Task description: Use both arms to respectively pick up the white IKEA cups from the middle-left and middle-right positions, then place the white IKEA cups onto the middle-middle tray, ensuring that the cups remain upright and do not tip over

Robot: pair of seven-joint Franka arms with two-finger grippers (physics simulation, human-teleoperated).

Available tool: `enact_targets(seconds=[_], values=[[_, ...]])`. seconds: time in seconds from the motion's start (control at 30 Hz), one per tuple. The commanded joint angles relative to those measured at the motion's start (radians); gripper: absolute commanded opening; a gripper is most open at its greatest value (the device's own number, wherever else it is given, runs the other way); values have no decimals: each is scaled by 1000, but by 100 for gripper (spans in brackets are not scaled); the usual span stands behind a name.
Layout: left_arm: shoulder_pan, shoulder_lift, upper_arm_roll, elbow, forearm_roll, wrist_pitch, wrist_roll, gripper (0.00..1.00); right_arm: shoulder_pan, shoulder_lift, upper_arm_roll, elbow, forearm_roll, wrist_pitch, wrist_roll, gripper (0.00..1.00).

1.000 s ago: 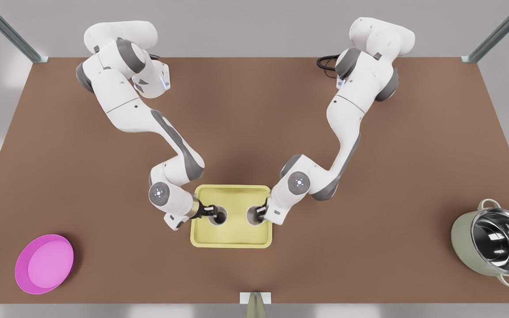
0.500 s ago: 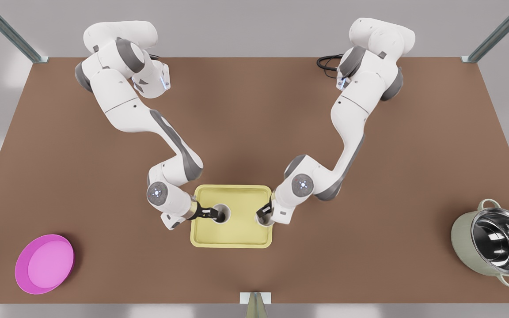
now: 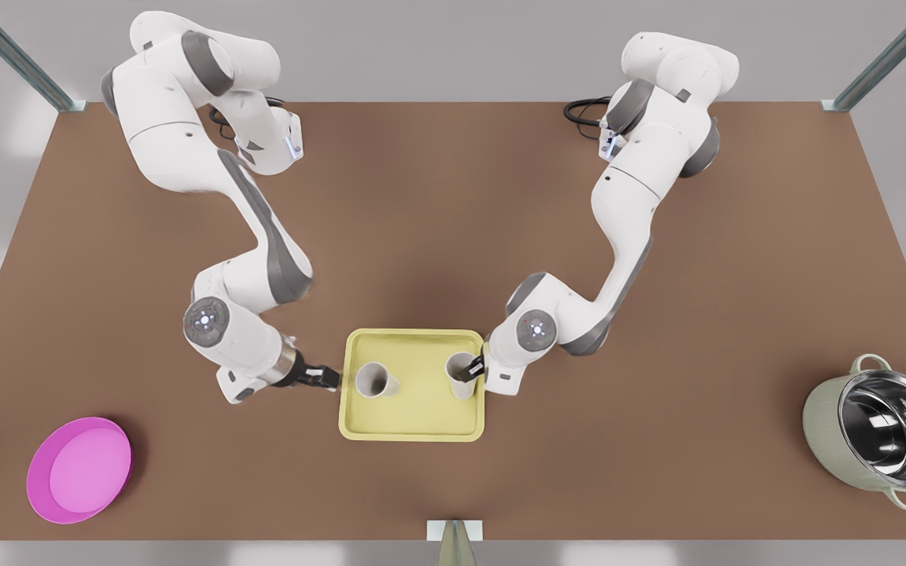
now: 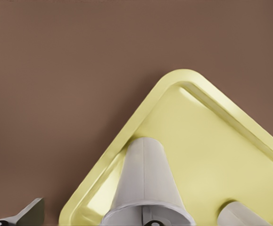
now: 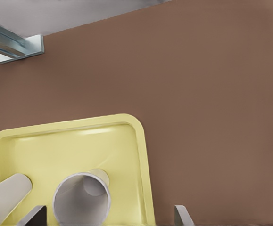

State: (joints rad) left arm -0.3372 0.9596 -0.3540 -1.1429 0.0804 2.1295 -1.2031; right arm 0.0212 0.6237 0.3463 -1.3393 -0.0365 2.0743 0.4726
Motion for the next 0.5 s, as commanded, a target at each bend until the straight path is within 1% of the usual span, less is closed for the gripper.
enact_targets(seconds=[0.0,0.03,0.1,0.13,0.17,0.2,0.23,0.27,0.3,0.33,0.37,0.4,0.43,0.47], values=[[1,-21,0,2,-1,-40,-47,100,-46,-21,-4,34,-20,-267,-37,100],[1,-25,-2,3,-2,-42,-47,100,-89,-28,-4,52,-58,-299,-71,100],[9,-50,-5,5,-2,-100,-47,100,-178,-71,-4,52,-85,-370,-247,100],[9,-100,-5,3,-5,-140,-68,100,-210,-120,-4,49,-105,-436,-301,100],[20,-177,-5,5,-4,-302,-72,100,-216,-183,-4,52,-105,-528,-311,100],[53,-266,-5,5,-4,-404,-72,100,-225,-232,-3,54,-94,-581,-327,100],[131,-369,-7,5,-4,-474,-27,100,-241,-257,-4,71,-92,-629,-356,100],[254,-449,-42,5,-10,-685,334,100,-241,-259,-4,98,-91,-664,-358,100],[342,-496,-43,5,44,-816,653,100,-241,-259,-4,127,-89,-680,-358,100],[374,-506,-45,6,87,-893,825,100,-248,-260,-4,132,-88,-689,-359,100],[409,-652,53,-99,96,-863,1197,100,-257,-274,-3,114,-77,-692,-371,100],[277,-763,227,-276,49,-688,1269,100,-262,-318,-3,68,-45,-689,-373,100],[287,-726,228,-236,-8,-752,1263,100,-262,-335,-3,60,-46,-689,-374,100],[285,-726,228,-235,-10,-751,1261,100,-262,-343,-3,54,-46,-689,-376,100]])
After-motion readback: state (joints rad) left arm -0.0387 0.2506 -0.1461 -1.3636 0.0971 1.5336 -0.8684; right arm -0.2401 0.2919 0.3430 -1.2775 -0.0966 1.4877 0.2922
